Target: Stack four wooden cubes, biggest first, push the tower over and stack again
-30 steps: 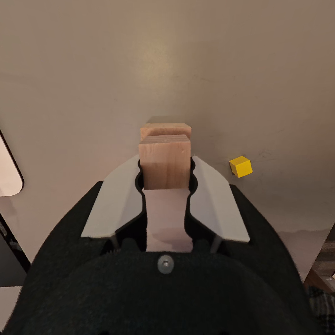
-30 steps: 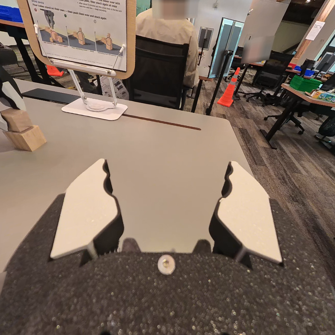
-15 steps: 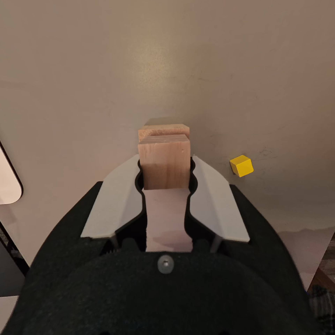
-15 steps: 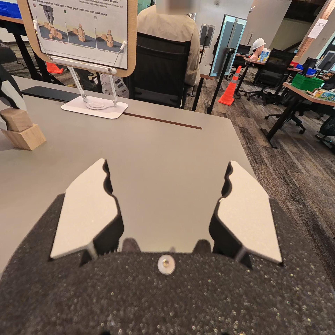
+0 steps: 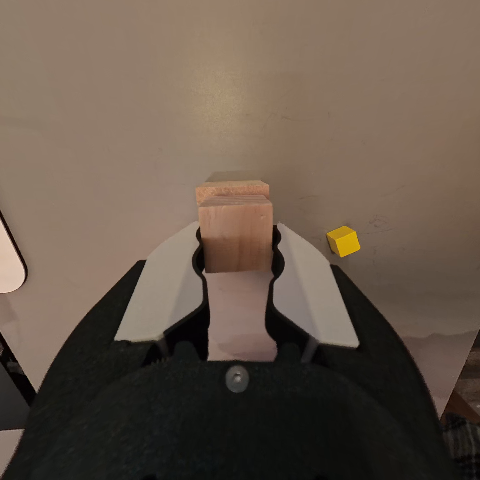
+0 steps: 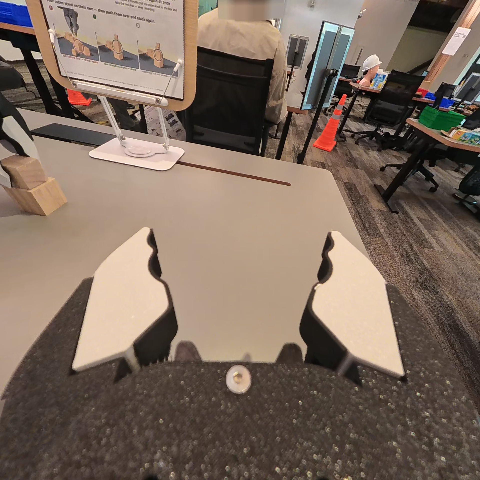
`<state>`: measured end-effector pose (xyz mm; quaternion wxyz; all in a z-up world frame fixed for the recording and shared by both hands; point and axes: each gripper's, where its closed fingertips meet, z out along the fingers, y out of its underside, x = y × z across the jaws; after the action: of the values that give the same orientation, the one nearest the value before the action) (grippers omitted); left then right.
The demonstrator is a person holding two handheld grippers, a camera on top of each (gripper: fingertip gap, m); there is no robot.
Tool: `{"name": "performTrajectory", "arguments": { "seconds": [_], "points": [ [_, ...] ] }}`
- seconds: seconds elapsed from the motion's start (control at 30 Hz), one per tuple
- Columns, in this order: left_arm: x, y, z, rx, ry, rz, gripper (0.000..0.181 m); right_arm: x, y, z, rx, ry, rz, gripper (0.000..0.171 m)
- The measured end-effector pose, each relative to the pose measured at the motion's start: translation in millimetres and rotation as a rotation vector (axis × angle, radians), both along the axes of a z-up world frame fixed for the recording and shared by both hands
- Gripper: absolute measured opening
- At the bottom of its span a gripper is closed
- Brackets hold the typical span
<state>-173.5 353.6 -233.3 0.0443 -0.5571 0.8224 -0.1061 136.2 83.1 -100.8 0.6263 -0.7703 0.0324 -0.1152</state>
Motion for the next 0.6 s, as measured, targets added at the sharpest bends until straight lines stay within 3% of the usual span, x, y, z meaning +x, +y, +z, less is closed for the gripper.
{"name": "performTrajectory", "arguments": {
  "seconds": [0.27,0.6],
  "points": [
    [-4.7,4.2,7.1,0.015,-0.025,0.032,0.073,-0.8,-3.4,2.1,0.004,-0.004,-0.002,0.119],
    [-39.7,10.5,72.2,0.000,-0.381,0.288,0.083,-3.0,-5.7,4.1,0.022,0.001,0.008,0.119]
  ]
}}
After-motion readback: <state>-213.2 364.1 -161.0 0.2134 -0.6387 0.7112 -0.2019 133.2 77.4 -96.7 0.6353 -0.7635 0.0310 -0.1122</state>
